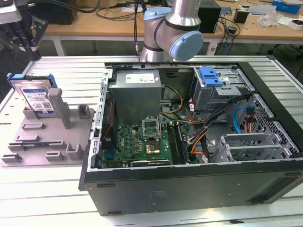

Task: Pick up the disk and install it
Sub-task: 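Reach for the disk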

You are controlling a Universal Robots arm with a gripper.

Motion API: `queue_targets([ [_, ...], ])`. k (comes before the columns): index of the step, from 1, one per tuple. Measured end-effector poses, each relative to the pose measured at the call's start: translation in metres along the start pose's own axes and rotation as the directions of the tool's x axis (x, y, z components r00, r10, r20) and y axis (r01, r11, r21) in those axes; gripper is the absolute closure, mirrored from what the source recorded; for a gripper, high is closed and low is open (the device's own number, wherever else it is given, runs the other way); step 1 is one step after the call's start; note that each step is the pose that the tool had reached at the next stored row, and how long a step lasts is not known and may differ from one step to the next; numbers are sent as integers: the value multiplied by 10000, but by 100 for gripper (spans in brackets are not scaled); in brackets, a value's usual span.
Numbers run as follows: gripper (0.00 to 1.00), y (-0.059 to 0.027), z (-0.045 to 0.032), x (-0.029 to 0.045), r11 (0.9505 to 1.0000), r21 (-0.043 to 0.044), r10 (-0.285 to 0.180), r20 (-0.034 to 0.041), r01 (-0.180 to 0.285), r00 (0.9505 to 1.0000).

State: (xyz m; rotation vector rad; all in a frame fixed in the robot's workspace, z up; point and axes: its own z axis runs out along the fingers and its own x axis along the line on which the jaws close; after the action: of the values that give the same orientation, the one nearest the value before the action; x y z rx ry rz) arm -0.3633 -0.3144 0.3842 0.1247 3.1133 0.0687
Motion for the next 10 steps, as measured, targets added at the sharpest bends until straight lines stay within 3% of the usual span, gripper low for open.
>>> queue_targets([
  [2,89,36,6,117,10000,0,-1,0,1,10000],
  [5,89,65,11,218,10000,-1,2,2,-2,10000],
  [10,89,66,11,227,10000,0,1,0,-1,10000],
])
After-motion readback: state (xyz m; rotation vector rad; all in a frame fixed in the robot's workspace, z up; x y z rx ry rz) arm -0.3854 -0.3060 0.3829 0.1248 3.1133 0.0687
